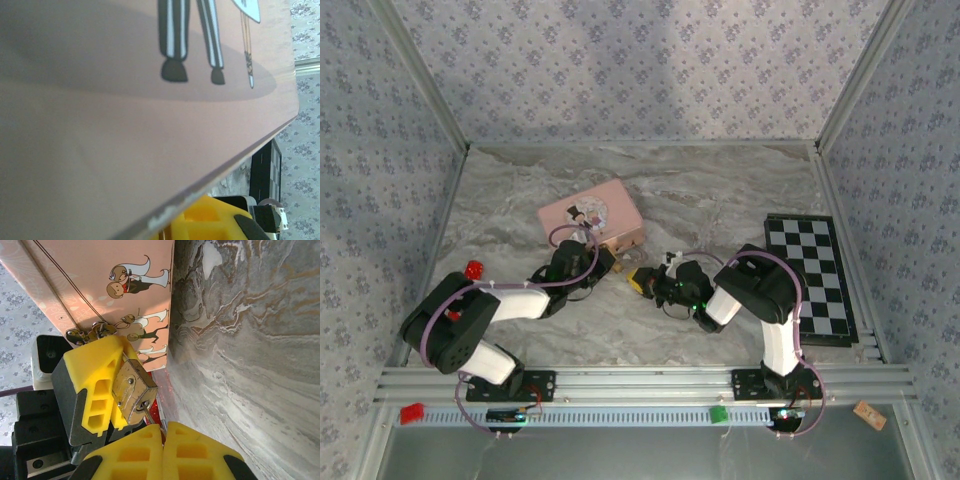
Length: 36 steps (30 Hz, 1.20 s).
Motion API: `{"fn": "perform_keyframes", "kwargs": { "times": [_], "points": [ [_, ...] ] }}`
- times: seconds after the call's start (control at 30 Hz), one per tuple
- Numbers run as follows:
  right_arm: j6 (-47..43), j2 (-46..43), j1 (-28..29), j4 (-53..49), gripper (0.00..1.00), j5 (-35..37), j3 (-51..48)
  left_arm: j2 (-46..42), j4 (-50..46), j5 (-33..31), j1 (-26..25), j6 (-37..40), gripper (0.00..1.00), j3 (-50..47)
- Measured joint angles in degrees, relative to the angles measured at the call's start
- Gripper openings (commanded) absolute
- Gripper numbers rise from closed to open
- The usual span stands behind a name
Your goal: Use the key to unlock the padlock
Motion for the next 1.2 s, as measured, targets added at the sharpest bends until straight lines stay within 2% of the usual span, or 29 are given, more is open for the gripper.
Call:
{"fn": "perform_keyframes", "kwargs": {
  "times": [0.53, 1.2],
  "points": [
    [0.00, -1.62, -0.83, -2.01, 0.00, -0.24, 0.09, 0.52, 1.09, -2.36, -1.11, -1.68, 0.12, 0.02],
    [0.00, -1.40, -1.03, -3.13, 0.00, -0.48, 0.09, 2.36, 1.95, -1.88, -1.62, -2.78, 0.22, 0.02]
  ]
}}
